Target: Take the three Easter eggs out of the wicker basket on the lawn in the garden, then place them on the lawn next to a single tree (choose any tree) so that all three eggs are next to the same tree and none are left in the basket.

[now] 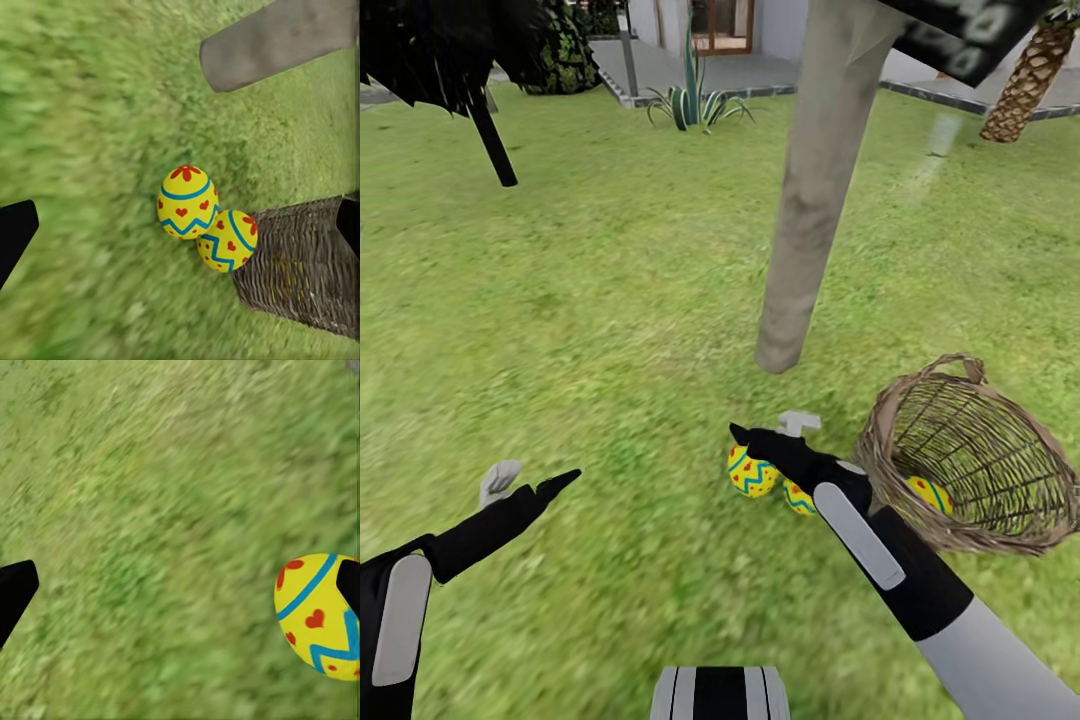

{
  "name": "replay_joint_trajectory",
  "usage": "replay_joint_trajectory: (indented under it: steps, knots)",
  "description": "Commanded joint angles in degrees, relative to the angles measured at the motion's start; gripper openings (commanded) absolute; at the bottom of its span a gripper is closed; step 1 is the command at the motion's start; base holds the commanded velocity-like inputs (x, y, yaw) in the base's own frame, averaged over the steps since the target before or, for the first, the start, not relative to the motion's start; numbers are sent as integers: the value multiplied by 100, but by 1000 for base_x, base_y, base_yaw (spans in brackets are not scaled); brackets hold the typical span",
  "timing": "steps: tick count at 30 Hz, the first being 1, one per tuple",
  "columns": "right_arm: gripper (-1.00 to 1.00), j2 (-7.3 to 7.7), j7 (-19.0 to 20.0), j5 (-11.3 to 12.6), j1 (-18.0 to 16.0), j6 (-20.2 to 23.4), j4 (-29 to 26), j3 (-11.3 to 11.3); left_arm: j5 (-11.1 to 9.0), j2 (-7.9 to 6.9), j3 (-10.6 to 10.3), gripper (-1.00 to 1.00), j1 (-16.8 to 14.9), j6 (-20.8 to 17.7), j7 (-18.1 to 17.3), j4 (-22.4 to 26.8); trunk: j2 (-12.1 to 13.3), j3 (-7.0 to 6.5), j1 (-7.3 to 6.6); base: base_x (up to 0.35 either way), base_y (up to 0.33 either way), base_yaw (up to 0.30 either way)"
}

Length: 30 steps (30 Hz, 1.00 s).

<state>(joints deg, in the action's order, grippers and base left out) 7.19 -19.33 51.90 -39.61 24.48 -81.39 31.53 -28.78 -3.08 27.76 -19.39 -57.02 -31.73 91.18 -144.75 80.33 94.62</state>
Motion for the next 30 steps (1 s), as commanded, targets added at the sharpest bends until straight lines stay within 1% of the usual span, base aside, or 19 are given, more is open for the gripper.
replay_joint_trajectory:
  steps: [1, 7, 10, 12, 14, 15, 26, 30]
  knots:
    - [100, 4, -55, 53, -4, 0, -14, 15, 22, 1, 10, 100, -3, -27, -35, 1, 0, -22, -3, 0, 0, -183]
    - [100, 2, -48, 23, 5, -25, -42, 76, 19, -2, 8, 100, -3, -25, -35, -4, 8, -175, -19, 0, 0, -172]
    - [100, -8, -42, -283, 9, -81, -44, 158, 14, -2, 3, 100, -3, -20, -40, -96, 12, -243, -26, 0, 0, -29]
    - [100, -19, -33, -510, 12, -95, -44, 292, 13, -15, 5, 100, -3, -21, -46, -140, 15, -287, -32, 0, 0, -8]
    - [100, -22, -29, -585, 14, -100, -42, 379, 13, -26, 8, 100, -3, -25, -50, -153, 17, -332, -37, 0, 0, -3]
    - [100, -28, -28, -610, 14, -102, -43, 410, 13, -30, 9, 100, -3, -27, -51, -158, 17, -332, -37, 0, 0, -1]
    - [100, -61, -34, -638, 14, -110, -63, 460, 13, -34, 16, 100, -3, -27, -53, -162, 17, -332, -37, 0, 0, 0]
    - [100, -69, -34, -637, 14, -121, -124, 459, 13, -34, 49, 100, -3, -21, -49, -162, 17, -351, -37, 0, 0, -131]
